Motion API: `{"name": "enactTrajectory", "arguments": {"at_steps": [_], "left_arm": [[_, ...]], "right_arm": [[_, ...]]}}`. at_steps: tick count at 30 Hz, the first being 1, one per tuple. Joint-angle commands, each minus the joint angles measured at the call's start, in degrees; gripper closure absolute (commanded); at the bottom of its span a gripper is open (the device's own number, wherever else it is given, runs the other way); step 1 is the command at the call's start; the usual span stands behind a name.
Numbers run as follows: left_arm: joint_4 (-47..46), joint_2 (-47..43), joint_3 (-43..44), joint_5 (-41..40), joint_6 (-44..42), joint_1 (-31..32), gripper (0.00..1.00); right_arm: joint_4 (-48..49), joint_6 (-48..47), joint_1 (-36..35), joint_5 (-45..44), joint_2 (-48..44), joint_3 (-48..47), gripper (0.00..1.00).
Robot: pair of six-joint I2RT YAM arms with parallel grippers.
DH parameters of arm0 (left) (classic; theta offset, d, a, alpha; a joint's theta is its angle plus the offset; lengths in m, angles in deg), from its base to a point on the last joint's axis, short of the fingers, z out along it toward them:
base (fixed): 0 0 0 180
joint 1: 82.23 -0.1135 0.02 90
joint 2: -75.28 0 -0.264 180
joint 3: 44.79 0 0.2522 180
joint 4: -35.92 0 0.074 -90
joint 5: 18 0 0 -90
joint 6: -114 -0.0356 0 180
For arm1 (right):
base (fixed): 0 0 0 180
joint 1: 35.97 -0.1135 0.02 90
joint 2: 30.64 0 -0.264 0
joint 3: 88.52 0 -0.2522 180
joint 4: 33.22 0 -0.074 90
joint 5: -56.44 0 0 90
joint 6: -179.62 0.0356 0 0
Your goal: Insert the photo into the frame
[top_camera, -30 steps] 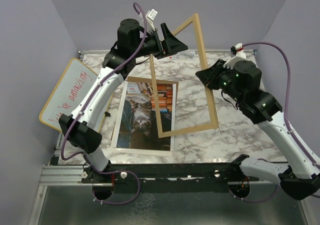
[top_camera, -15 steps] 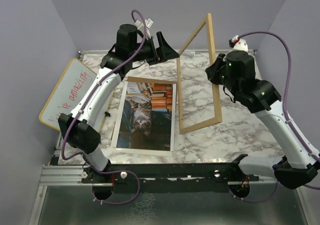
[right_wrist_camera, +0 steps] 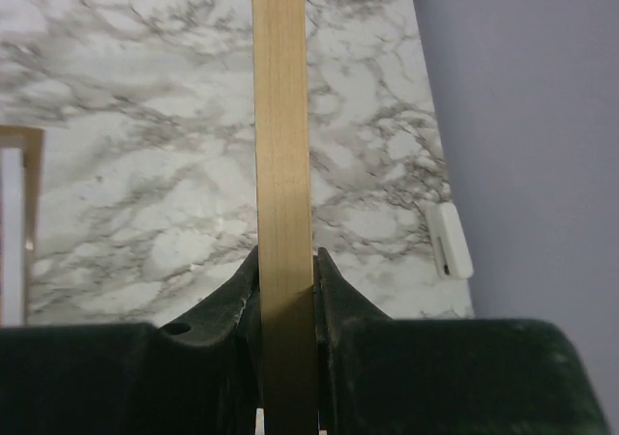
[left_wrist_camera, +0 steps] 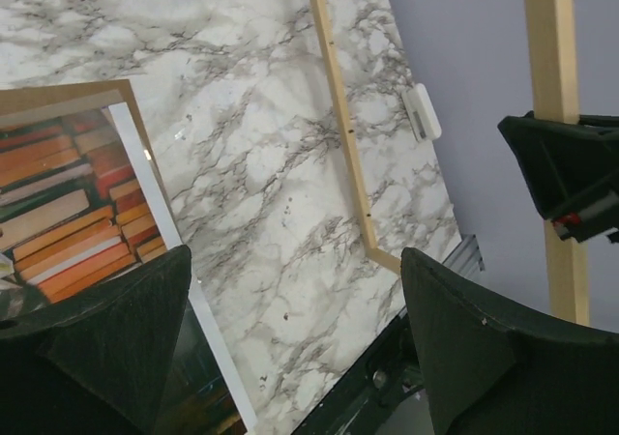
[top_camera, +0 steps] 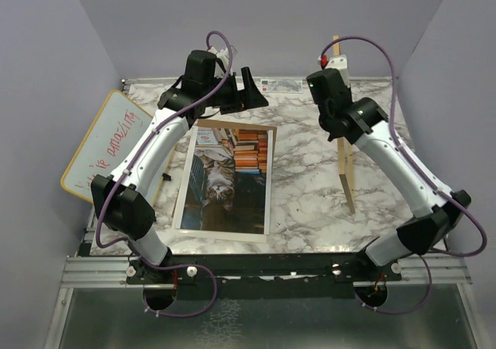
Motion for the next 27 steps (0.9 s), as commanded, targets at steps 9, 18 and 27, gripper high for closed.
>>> {"name": "enactTrajectory", "arguments": {"at_steps": [9, 18, 27], "left_arm": [[4.23, -2.91, -3.52, -7.0, -4.35, -3.01, 0.1], [4.71, -3.87, -6.42, -8.3, -5.58, -5.69, 0.1], [5.05, -4.07, -8.41, -8.87, -6.42, -6.8, 0.1]], "right_arm": [[-4.83, 2.42, -0.19, -0.99, 19.63, 4.48, 0.91], [-1.98, 7.47, -3.86, 7.45, 33.84, 2.82, 0.8], [-0.3, 11.43, -4.08, 12.59, 41.45, -0.58, 0.58]]}}
